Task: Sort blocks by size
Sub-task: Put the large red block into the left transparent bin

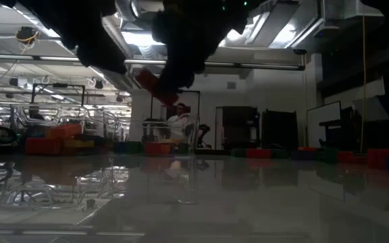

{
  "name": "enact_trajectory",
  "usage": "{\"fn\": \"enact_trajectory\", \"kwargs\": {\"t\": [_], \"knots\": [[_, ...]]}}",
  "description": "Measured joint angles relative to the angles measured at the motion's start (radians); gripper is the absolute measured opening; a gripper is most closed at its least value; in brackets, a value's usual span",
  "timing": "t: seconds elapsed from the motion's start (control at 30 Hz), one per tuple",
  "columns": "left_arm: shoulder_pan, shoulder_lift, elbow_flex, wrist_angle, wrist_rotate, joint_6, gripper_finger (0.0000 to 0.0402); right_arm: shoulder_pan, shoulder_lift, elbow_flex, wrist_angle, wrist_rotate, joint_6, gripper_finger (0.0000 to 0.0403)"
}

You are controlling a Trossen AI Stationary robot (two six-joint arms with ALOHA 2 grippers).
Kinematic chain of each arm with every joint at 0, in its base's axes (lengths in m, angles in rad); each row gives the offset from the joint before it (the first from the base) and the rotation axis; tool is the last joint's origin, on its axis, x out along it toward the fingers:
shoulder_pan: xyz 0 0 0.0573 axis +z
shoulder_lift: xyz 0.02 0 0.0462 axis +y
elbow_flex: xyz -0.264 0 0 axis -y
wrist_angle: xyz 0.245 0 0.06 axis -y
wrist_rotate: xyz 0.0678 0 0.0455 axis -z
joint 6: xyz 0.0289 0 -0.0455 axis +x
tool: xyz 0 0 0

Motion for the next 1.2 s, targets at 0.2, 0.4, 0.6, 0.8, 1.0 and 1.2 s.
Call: {"fn": "enact_trajectory", "kwargs": {"t": [0.2,0.4,0.6,0.8,1.0,1.2], "knots": [[0.001,0.042,0.0,0.062,0.0,0.051,0.0223,0.043,0.0,0.0,0.049,0.008,-0.003,0.0065],[0.0,0.053,0.0,0.088,0.004,0.054,0.0223,0.053,0.0,-0.002,0.056,0.046,-0.004,0.0065],[-0.002,0.053,0.0,0.107,0.003,0.047,0.0223,0.052,0.0,-0.001,0.061,0.131,-0.003,0.0066],[-0.002,0.054,0.0,0.098,0.004,0.046,0.0223,0.05,-0.001,-0.001,0.063,0.186,-0.003,0.0067],[0.001,0.054,0.0,0.096,0.004,0.075,0.0223,0.052,-0.001,-0.001,0.098,0.15,-0.002,0.0068],[0.001,0.054,0.0,0.094,0.004,0.079,0.0222,0.052,-0.001,-0.001,0.128,0.133,-0.003,0.0068]]}}
